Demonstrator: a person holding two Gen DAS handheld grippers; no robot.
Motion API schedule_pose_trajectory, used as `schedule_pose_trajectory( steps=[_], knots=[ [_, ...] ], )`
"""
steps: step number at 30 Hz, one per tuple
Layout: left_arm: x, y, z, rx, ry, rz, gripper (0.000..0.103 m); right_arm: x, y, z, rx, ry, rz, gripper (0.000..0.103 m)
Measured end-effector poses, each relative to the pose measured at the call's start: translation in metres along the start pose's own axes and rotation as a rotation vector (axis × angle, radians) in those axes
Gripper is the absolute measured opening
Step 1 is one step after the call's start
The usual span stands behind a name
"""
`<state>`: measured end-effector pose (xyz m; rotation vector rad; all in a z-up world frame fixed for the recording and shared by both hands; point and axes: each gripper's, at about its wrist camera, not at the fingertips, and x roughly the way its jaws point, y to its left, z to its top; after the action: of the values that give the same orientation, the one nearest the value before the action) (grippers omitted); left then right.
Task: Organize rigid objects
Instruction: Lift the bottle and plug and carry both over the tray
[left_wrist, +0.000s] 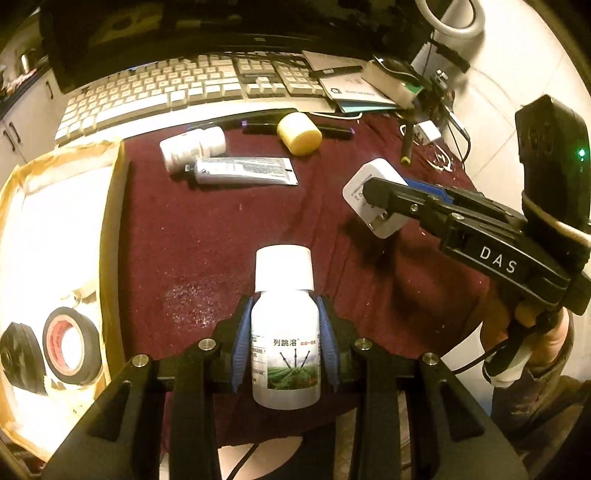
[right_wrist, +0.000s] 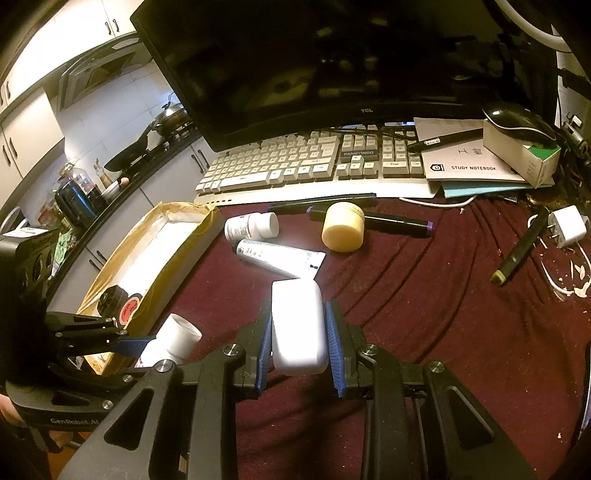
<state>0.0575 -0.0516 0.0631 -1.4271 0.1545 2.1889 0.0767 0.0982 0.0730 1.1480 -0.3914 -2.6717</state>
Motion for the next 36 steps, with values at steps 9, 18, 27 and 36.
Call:
schedule_pose_trajectory(
  steps=[9,18,27,36],
  knots=[
    [-0.006,0.008,-0.007,-0.026,-0.009,0.005,0.032,0.002,0.007,0.0,-0.014,0.006,0.004,0.024],
    [-0.011,0.011,-0.007,-0.026,-0.019,0.006,0.032,0.004,0.011,-0.001,-0.017,0.011,0.002,0.024],
    [-0.014,0.014,-0.008,-0.032,-0.029,0.006,0.032,0.006,0.014,-0.002,-0.02,0.013,0.001,0.024],
    [-0.019,0.019,-0.008,-0.038,-0.042,0.014,0.032,0.005,0.019,0.0,-0.029,0.009,-0.003,0.024]
  ],
)
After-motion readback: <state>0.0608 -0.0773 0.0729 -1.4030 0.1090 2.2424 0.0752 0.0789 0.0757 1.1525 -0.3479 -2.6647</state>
